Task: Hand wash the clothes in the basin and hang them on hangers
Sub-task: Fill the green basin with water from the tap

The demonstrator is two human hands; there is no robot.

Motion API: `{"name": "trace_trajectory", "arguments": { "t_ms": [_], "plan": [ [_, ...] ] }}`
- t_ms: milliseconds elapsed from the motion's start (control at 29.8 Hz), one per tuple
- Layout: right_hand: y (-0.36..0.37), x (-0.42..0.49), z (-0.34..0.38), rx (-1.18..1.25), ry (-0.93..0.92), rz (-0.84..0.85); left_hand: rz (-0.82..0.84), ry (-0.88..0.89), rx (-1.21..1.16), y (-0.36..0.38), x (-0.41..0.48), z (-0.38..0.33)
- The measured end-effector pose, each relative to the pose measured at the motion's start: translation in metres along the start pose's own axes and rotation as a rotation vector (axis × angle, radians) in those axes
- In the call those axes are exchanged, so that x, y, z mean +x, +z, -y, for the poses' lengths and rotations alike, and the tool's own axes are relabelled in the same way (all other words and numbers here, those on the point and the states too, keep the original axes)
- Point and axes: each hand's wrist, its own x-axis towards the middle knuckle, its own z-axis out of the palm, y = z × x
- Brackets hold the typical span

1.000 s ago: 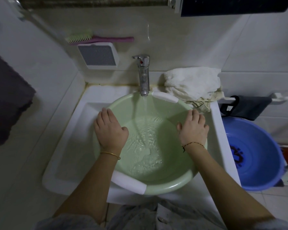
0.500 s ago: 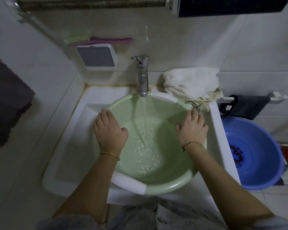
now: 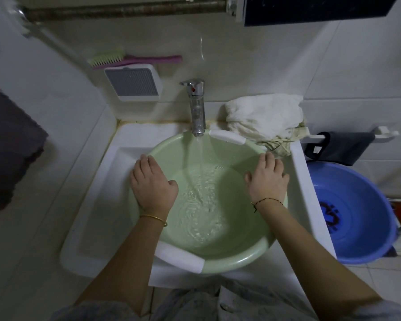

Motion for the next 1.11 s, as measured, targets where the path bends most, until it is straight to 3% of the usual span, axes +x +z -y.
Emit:
{"name": "trace_trajectory", "arguments": {
  "t_ms": [1109],
  "plan": [
    [0.0036,0.0011,-0.0021,0.023,0.001,-0.006,0.008,-0.001,0.004,-0.0033,-0.0009,-0.0022]
  ]
}}
